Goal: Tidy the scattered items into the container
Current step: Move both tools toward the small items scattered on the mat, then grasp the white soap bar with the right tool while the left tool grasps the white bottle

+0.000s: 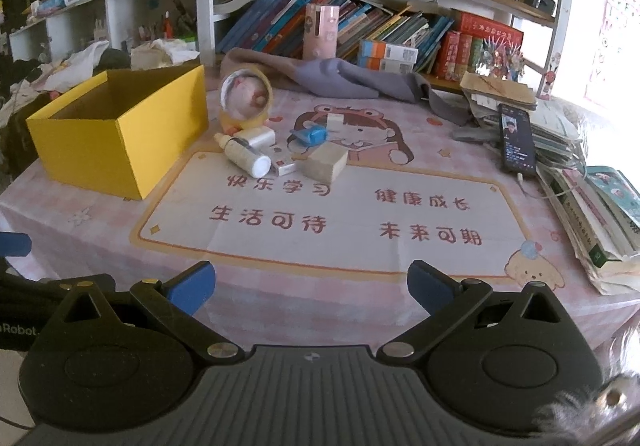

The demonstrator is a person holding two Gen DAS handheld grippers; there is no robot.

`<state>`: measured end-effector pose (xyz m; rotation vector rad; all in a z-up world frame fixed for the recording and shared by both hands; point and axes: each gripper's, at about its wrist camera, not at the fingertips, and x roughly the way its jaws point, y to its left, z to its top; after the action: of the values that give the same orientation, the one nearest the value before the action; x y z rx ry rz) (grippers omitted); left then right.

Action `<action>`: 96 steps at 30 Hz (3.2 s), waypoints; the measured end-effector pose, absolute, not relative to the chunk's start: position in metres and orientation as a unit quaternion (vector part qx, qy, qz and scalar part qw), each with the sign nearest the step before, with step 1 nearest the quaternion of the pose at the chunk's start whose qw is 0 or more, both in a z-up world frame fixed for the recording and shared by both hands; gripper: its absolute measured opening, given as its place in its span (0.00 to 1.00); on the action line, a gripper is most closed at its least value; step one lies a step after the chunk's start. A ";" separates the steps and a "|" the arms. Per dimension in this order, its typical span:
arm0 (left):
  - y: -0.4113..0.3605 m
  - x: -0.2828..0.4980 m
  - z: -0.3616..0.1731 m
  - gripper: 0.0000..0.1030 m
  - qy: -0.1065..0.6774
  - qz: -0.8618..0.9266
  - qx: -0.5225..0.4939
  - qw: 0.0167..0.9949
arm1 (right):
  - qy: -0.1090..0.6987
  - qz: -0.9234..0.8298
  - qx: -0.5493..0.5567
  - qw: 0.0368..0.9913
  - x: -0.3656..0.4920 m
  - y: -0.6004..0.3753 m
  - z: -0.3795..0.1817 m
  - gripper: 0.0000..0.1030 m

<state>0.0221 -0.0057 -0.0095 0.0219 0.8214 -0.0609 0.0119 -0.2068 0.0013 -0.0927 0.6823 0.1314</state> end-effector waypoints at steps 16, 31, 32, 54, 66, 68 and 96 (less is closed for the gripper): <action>-0.023 0.056 -0.014 1.00 0.398 -0.032 -0.002 0.917 | 0.342 0.078 -0.049 0.935 0.051 -0.221 -0.005 0.97; -0.043 0.108 -0.025 1.00 0.414 -0.004 -0.025 0.910 | 0.363 0.118 -0.064 0.922 0.122 -0.238 -0.014 0.95; -0.044 0.112 -0.025 1.00 0.415 -0.002 -0.026 0.910 | 0.364 0.121 -0.065 0.921 0.128 -0.239 -0.014 0.94; -0.072 0.170 -0.027 1.00 0.430 0.073 -0.025 0.899 | 0.373 0.187 -0.069 0.906 0.235 -0.253 -0.039 0.87; -0.074 0.189 -0.033 0.99 0.443 0.118 -0.030 0.888 | 0.407 0.232 -0.067 0.881 0.301 -0.230 -0.077 0.58; -0.076 0.194 -0.034 0.99 0.443 0.117 -0.033 0.888 | 0.404 0.241 -0.062 0.880 0.302 -0.234 -0.077 0.53; -0.054 0.286 -0.073 0.36 0.457 0.159 -0.155 0.861 | 0.374 0.259 -0.091 0.886 0.280 -0.297 -0.059 0.45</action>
<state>0.2860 -0.0538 -0.0734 -0.3246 0.9582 0.3332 0.2798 -0.2965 -0.0588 -0.1891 0.7772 0.5390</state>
